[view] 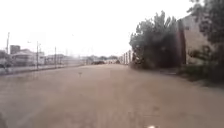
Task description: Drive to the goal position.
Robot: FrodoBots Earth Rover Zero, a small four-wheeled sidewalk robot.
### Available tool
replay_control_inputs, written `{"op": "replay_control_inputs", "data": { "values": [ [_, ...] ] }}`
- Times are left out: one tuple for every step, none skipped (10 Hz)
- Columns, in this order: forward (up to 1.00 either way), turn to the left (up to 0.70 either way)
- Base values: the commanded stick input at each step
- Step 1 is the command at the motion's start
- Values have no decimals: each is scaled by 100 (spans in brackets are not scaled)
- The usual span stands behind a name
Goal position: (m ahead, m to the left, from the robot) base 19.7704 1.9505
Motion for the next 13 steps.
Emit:
{"op": "replay_control_inputs", "data": {
  "values": [
    [100, 0],
    [100, 0],
    [100, 0],
    [100, 0],
    [100, 0],
    [100, 0],
    [100, 0],
    [100, 0],
    [100, 0],
    [100, 0],
    [100, 0],
    [100, 0],
    [100, 0]
  ]
}}
